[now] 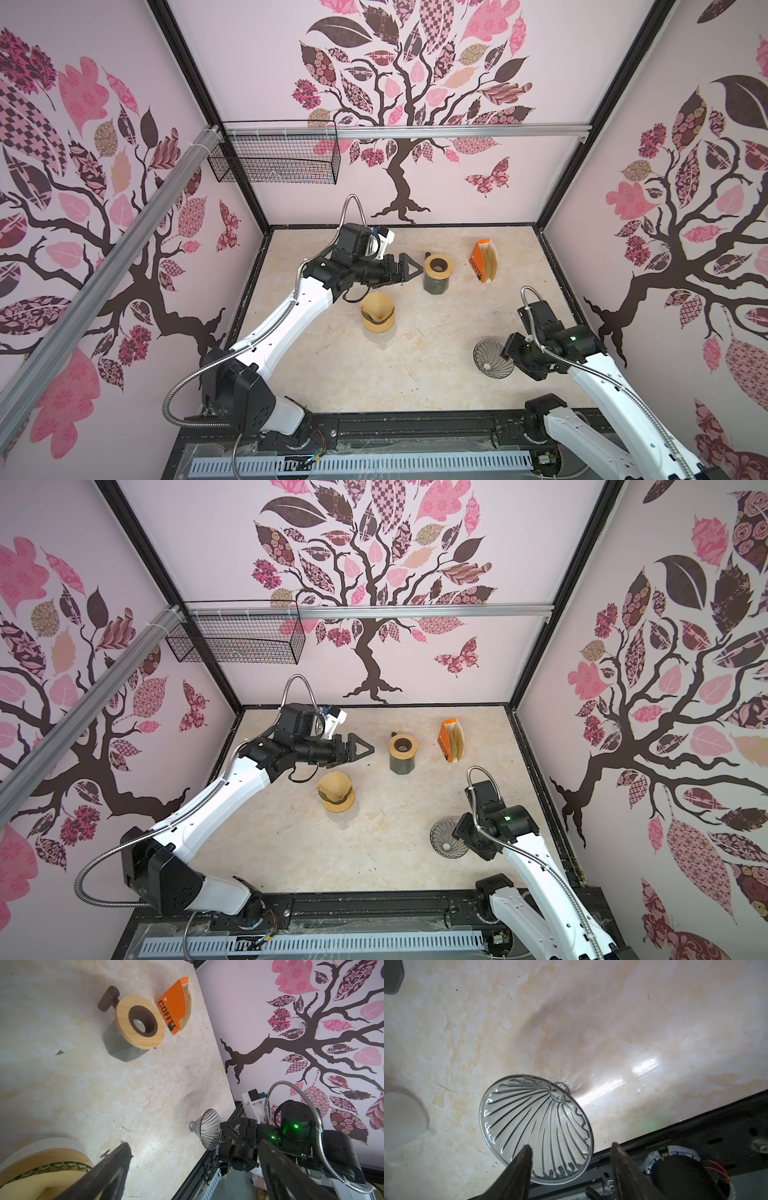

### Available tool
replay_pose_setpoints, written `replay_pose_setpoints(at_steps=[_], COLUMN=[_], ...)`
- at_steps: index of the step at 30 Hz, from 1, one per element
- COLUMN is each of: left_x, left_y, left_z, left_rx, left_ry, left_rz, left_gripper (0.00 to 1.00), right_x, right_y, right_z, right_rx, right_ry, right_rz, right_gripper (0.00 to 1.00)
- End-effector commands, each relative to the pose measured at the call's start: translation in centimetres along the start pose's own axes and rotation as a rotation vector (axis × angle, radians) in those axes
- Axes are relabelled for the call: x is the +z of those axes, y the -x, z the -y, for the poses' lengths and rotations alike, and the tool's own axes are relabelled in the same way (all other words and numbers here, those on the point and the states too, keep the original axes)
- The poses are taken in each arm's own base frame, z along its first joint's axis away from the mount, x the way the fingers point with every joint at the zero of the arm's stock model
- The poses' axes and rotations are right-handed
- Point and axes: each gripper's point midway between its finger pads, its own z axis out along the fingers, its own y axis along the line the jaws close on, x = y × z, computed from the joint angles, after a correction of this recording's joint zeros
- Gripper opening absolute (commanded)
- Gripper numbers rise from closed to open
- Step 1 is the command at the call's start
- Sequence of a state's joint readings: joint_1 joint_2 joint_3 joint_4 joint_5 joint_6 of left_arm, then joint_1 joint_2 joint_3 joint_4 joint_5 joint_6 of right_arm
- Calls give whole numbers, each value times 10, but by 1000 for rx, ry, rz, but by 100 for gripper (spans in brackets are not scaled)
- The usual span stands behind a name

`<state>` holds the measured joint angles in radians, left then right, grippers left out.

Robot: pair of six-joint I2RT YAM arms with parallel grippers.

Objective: Place the coffee filter in the dripper
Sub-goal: 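Grasp the clear ribbed glass dripper rim with the right gripper, then lift the glass dripper with the right gripper and carry it over the wooden ring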

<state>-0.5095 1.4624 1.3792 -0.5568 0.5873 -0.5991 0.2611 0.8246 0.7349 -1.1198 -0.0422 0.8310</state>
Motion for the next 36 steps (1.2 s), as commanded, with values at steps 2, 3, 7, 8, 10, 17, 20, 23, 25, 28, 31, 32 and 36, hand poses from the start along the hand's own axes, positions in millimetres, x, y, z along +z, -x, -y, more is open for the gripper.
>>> replay_pose_setpoints(at_steps=[2, 3, 7, 8, 10, 17, 20, 23, 25, 28, 31, 32, 36], left_x=[-2, -2, -2, -2, -1, 1, 0, 0, -1, -2, -4, -5, -8], left_y=[5, 6, 6, 6, 5, 4, 5, 6, 6, 6, 7, 8, 10], left_z=[2, 2, -1, -2, -4, -7, -7, -8, -9, -10, -12, -13, -16], left_rx=[14, 13, 1, -4, -15, -37, -39, -41, -43, -48, -48, -51, -57], left_ry=[-8, -6, -2, 0, 0, 2, -2, 2, 2, 2, 7, 9, 15], left_rz=[15, 17, 18, 18, 14, 10, 12, 14, 17, 20, 27, 30, 40], left_gripper=[98, 98, 98, 98, 98, 98, 98, 98, 98, 98, 98, 98, 98], right_x=[5, 6, 15, 17, 22, 25, 27, 28, 29, 29, 29, 28, 25], right_y=[-2, -3, -6, -8, -11, -13, -14, -14, -15, -14, -13, -12, -7], right_z=[-1, -1, -2, -2, -3, -2, -2, -2, -2, -4, -6, -7, -15], right_rx=[11, 11, 10, 10, 8, 9, 12, 13, 14, 12, 9, 7, -15], right_ry=[2, 3, 1, 5, 15, 21, 24, 27, 25, 34, 39, 41, 68], right_rz=[-19, -26, -49, -55, -74, -76, -81, -82, -86, -84, -81, -79, -66], right_gripper=[58, 58, 56, 55, 49, 39, 31, 27, 24, 17, 14, 13, 7])
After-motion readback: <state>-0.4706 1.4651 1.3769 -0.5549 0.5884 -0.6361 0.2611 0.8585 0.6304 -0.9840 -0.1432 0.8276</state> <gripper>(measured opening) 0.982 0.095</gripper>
